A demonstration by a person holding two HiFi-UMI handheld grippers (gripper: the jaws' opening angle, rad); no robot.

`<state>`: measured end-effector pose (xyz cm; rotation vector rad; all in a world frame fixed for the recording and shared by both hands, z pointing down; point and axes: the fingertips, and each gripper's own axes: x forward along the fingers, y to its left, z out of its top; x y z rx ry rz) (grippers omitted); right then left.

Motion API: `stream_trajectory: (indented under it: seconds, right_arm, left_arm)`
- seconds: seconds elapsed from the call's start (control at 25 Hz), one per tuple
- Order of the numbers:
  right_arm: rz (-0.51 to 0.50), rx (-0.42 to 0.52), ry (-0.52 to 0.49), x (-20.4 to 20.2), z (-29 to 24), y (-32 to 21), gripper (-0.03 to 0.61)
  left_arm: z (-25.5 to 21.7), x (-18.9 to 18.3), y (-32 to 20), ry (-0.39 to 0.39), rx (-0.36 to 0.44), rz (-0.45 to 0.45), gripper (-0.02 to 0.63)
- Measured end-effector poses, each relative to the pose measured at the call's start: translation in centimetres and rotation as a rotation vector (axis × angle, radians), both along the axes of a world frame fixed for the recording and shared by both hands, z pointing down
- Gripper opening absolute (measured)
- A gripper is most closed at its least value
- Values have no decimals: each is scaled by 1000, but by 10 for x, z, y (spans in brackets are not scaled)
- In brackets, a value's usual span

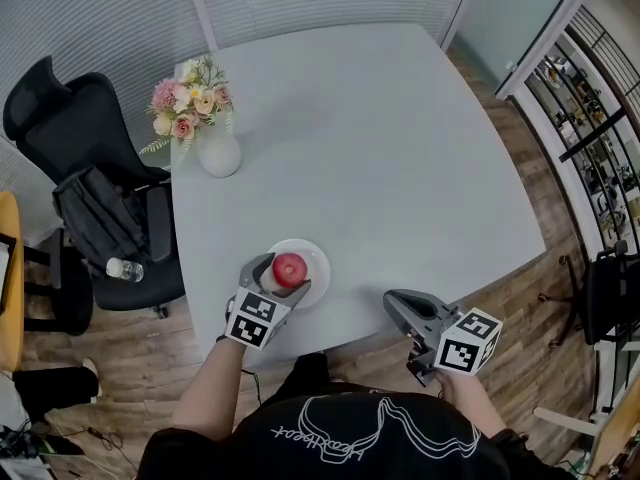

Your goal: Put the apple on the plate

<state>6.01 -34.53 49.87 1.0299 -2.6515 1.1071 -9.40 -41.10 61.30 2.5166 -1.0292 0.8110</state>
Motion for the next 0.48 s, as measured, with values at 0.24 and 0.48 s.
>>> stream_trajectory:
  seconds: [0.24, 0.48]
  right_arm:
    - [-21, 22, -32, -7, -11, 10, 8]
    - [-61, 92, -27, -10, -30, 27, 8]
  left_arm:
    - [-35, -11, 5, 107, 27, -71, 370]
    - [-102, -19, 26, 278, 54, -131, 368]
